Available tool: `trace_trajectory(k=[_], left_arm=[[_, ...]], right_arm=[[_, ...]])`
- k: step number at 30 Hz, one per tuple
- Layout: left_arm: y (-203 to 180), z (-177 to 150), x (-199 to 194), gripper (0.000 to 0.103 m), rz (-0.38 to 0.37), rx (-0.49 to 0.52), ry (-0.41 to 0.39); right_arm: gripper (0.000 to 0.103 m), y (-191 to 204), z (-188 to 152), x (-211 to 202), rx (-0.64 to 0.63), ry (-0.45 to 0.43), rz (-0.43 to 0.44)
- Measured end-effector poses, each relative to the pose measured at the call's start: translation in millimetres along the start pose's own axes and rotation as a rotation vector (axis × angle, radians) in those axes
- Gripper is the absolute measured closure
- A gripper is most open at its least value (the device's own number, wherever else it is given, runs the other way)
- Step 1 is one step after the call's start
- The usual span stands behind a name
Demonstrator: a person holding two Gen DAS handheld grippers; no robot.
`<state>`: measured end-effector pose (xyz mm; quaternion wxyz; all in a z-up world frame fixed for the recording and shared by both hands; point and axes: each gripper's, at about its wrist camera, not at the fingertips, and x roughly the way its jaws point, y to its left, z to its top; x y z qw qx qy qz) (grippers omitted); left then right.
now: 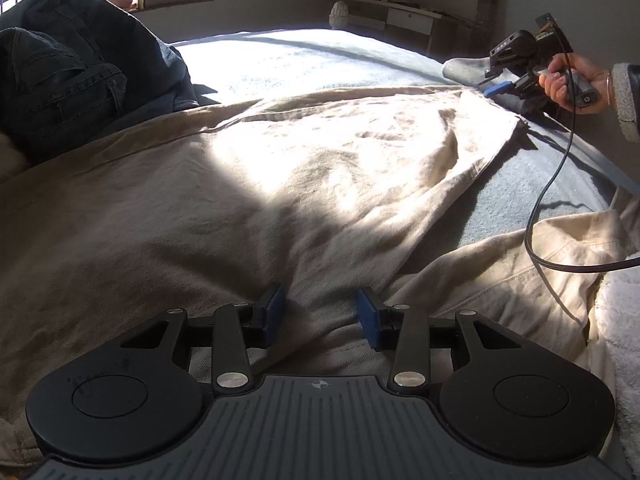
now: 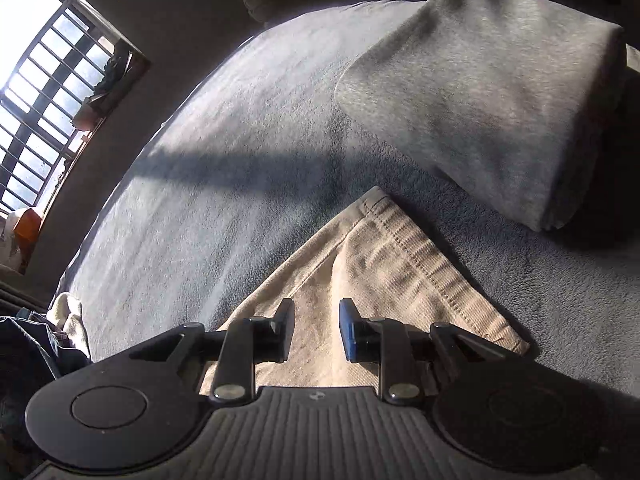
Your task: Fold clothes
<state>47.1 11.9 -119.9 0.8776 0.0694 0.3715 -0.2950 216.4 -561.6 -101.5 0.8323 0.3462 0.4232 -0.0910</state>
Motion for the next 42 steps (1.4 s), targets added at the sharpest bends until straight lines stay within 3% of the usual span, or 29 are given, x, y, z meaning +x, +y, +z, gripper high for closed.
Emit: trace_trajectory(k=[2,4,6,7,10,14,18,19,20,21,25,29,32,35,39,42], left_arm=[[0,2,1,0.061,0.001,-0.005,0.002],[-1,3,1,0.061,0.003,-0.011,0.002],[0,3,2,0.06,0.004,-0.021,0.002],[0,4,1,0.06,0.004,-0.024,0.002],[1,4,0,0.06,0.005,-0.039,-0.002],[-1,6,-2,0.06,0.026,-0.057,-0.006],[-5,9,-9,0.06,0.054,-0.039,-0.018],[-6,9,-11,0.06,0.063,-0.027,-0.022],[-9,9,-14,0.06,0.074,-0.006,-0.029],[-11,9,-17,0.06,0.078,0.014,-0.037],[-24,11,-20,0.06,0.048,0.084,-0.063],[-39,12,-7,0.06,0.005,0.148,-0.061],[-50,14,2,0.06,-0.032,0.196,-0.063],[-55,21,11,0.06,-0.065,0.216,-0.08],[-59,27,30,0.06,-0.105,0.2,-0.052],[-60,21,33,0.06,-0.135,0.181,-0.03]], right_arm=[[0.077,-12,-5,-3,-0.011,0.025,-0.076],[0.079,-31,1,-3,-0.022,-0.013,-0.235],[0.077,-54,8,-19,0.015,-0.133,-0.365],[0.077,-62,9,-27,0.059,-0.162,-0.361],[0.077,-82,0,-51,0.219,-0.149,-0.164],[0.05,-89,-19,-54,0.336,-0.076,-0.059],[0.047,-103,-32,-36,0.453,-0.009,0.029],[0.05,-100,-32,-33,0.435,-0.016,0.017],[0.067,-94,-32,-35,0.397,-0.039,0.008],[0.093,-86,-30,-38,0.344,-0.06,0.012],[0.103,-58,-25,-66,0.165,-0.199,-0.021],[0.103,-72,-24,-63,0.136,-0.162,-0.265],[0.102,-73,-31,-70,0.167,-0.147,-0.149],[0.102,-16,-56,-63,-0.086,-0.04,-0.049],[0.101,98,-104,-21,-0.494,0.233,0.196],[0.101,144,-144,7,-0.695,0.375,0.243]])
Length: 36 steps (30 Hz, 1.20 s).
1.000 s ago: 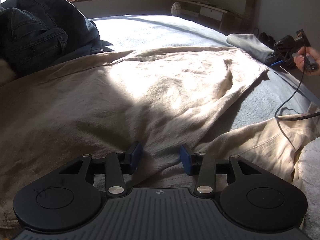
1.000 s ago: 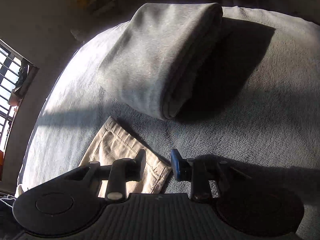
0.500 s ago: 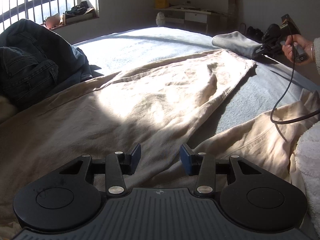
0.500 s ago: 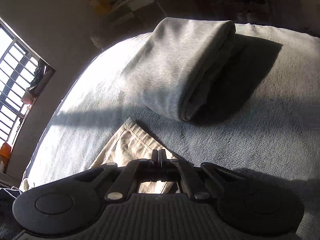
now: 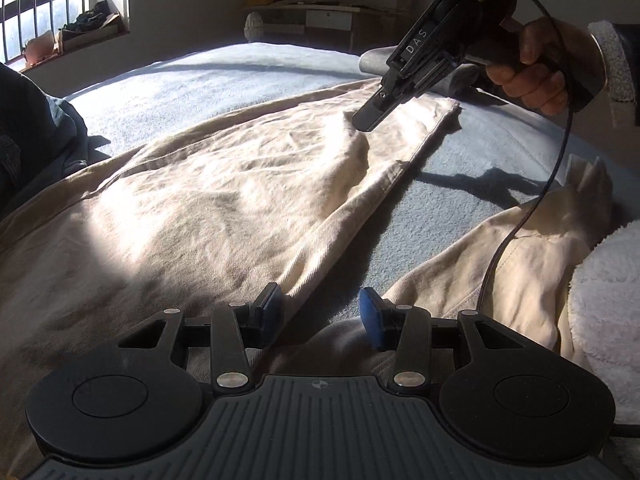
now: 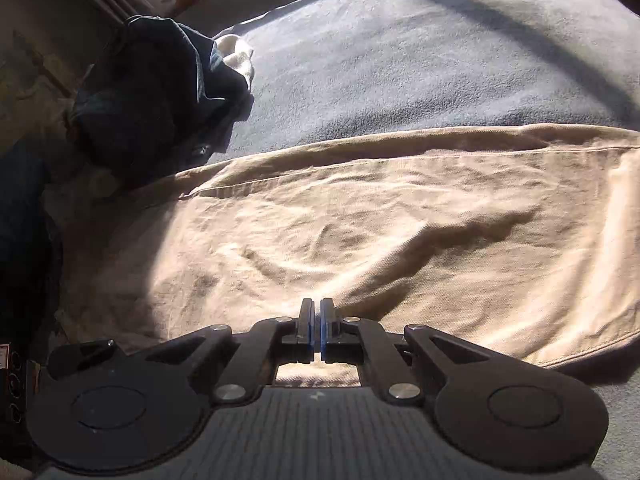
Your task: Fold clothes
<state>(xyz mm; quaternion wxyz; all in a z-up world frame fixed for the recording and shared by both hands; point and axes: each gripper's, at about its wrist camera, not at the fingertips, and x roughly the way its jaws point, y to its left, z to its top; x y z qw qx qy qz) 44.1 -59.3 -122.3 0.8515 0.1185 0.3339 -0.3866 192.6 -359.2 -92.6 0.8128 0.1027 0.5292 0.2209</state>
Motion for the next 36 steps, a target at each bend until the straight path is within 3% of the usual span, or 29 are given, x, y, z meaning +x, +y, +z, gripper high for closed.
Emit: trace_trajectory(k=[1,4,5,8,12,16,18,21,25,29,30,33,36], left_arm=[[0,-2,-1,0.06,-0.007,-0.009,-0.003],[4,-4,-3,0.06,-0.028,-0.039,-0.011],[7,-4,-3,0.06,-0.036,-0.052,-0.013],[9,-6,-5,0.06,-0.049,-0.068,-0.02],[11,-6,-8,0.06,-0.051,-0.1,-0.03],[16,-4,-19,0.06,-0.029,-0.151,-0.05],[20,-2,-28,0.06,-0.01,-0.169,-0.066],[23,1,-43,0.06,0.016,-0.2,-0.1],[18,8,-58,0.06,0.017,-0.215,-0.129],[-8,14,-57,0.06,-0.013,-0.141,-0.12],[-16,15,-55,0.06,-0.018,-0.115,-0.115],[-35,15,-50,0.06,-0.029,-0.065,-0.092],[-50,10,-50,0.06,-0.019,-0.014,-0.066]], right_arm=[[0.101,12,0,15,-0.042,0.044,0.01],[0.103,-9,-7,42,0.064,0.105,-0.047],[0.103,-28,-6,36,0.174,0.055,-0.014],[0.102,-70,-9,-1,0.418,-0.15,-0.096],[0.101,-102,-33,-41,0.619,-0.236,-0.126],[0.096,-116,-76,-99,0.739,-0.397,-0.135],[0.085,-123,-99,-129,0.794,-0.491,-0.147],[0.083,-126,-133,-169,0.837,-0.615,-0.154],[0.078,-123,-170,-212,0.848,-0.659,-0.175],[0.06,-116,-214,-244,0.864,-0.686,-0.226],[0.052,-118,-228,-246,0.895,-0.678,-0.231],[0.045,-126,-271,-249,0.99,-0.65,-0.246],[0.044,-136,-302,-238,1.071,-0.584,-0.224]])
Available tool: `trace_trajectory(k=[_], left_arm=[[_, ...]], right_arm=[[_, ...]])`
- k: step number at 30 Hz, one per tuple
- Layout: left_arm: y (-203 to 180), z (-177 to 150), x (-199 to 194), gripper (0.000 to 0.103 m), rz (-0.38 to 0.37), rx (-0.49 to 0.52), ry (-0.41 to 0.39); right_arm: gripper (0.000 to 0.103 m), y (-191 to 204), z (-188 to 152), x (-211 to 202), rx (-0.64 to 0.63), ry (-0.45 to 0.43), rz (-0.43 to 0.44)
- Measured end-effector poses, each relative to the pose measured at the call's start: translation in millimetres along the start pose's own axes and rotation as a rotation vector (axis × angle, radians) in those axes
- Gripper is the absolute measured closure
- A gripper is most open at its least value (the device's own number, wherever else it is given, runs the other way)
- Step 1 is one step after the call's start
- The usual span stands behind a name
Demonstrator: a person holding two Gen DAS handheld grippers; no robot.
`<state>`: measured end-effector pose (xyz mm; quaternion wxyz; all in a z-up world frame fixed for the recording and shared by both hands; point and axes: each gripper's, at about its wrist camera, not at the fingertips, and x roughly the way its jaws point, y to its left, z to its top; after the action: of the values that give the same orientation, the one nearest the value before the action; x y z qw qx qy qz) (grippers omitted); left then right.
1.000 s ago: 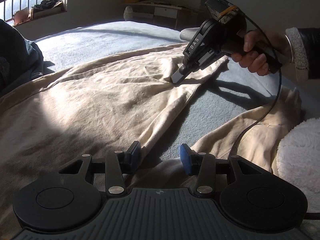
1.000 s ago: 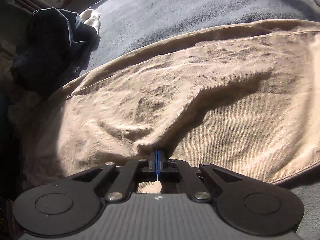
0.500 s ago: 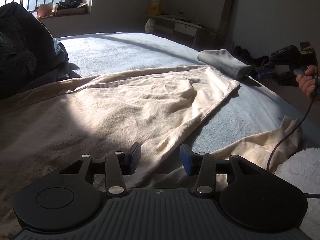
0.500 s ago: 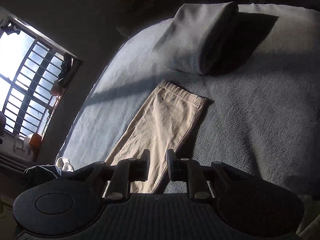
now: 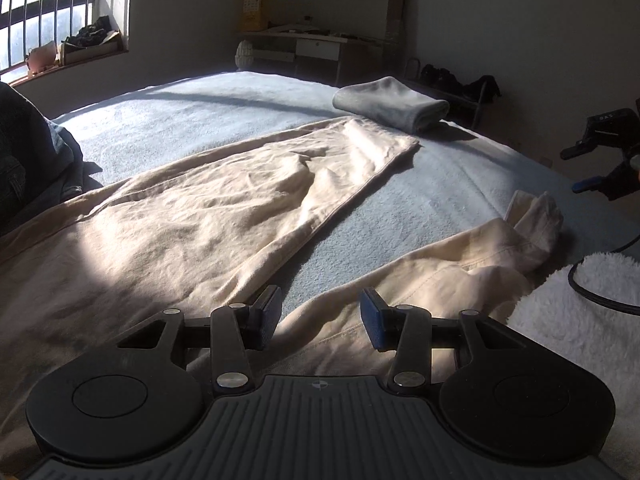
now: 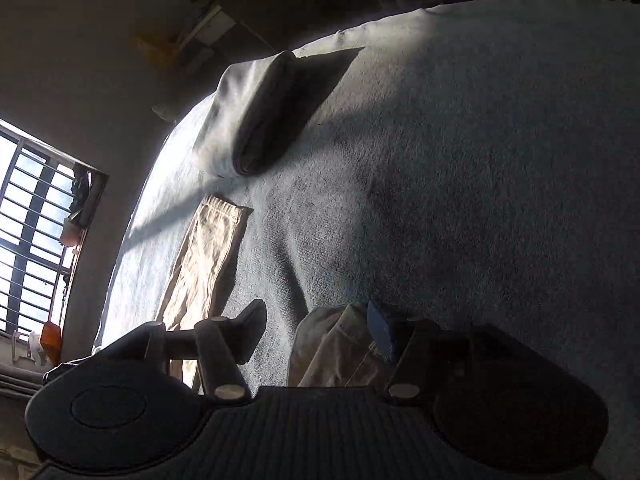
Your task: Fold clothes
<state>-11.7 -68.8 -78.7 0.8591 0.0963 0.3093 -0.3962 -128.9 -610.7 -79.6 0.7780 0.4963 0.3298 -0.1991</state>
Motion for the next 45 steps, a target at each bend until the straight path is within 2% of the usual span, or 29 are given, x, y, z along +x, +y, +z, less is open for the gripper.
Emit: trace_trajectory(k=[5,7,10,13,15,17,18,22,24,26,27,30,35,37,38,39,40,42,45], left_arm=[[-13,-8,-14,0.06,0.048,0.04,0.025],[-12,-15,-31,0.06,0.096,0.03,0.032],[-1,-33,-70,0.06,0.191,-0.052,0.045],[16,-57,-124,0.06,0.31,-0.205,0.049],[32,-77,-168,0.057,0.402,-0.354,0.051],[44,-96,-204,0.052,0.444,-0.503,0.05],[50,-110,-227,0.051,0.454,-0.607,0.042],[61,-155,-265,0.051,0.395,-0.869,0.062],[59,-179,-270,0.05,0.343,-0.964,0.078],[59,-197,-268,0.05,0.349,-1.028,0.062],[62,-206,-264,0.05,0.355,-1.076,0.049],[73,-223,-254,0.05,0.308,-1.214,-0.044],[83,-215,-227,0.05,0.32,-1.228,-0.103],[84,-216,-222,0.051,0.343,-1.257,-0.108],[84,-216,-220,0.054,0.353,-1.266,-0.114],[84,-216,-219,0.061,0.363,-1.275,-0.119],[83,-215,-219,0.064,0.376,-1.266,-0.122],[82,-213,-222,0.082,0.405,-1.242,-0.134],[86,-212,-227,0.091,0.425,-1.258,-0.171]], right_arm=[[0.044,-25,-14,23,0.082,0.084,0.014],[0.044,-26,-17,29,0.1,0.097,0.026],[0.044,-21,-21,34,0.09,0.106,0.037],[0.044,-22,-26,41,0.093,0.129,0.045],[0.044,-24,-30,45,0.093,0.141,0.04],[0.044,-23,-32,50,0.092,0.155,0.037],[0.044,-22,-33,52,0.092,0.162,0.039],[0.044,-17,-38,58,0.089,0.184,0.055],[0.044,-16,-40,60,0.094,0.189,0.057],[0.044,-16,-42,62,0.099,0.193,0.058],[0.044,-16,-44,63,0.113,0.197,0.063],[0.043,-17,-51,67,0.143,0.206,0.078],[0.046,-13,-56,72,0.127,0.172,0.08],[0.057,-13,-55,74,0.126,0.148,0.073],[0.069,-9,-55,74,0.096,0.131,0.063],[0.081,-5,-55,73,0.068,0.118,0.054],[0.085,0,-55,69,0.041,0.101,0.062],[0.094,11,-54,63,-0.012,0.068,0.078],[0.096,31,-47,61,-0.057,0.039,0.111]])
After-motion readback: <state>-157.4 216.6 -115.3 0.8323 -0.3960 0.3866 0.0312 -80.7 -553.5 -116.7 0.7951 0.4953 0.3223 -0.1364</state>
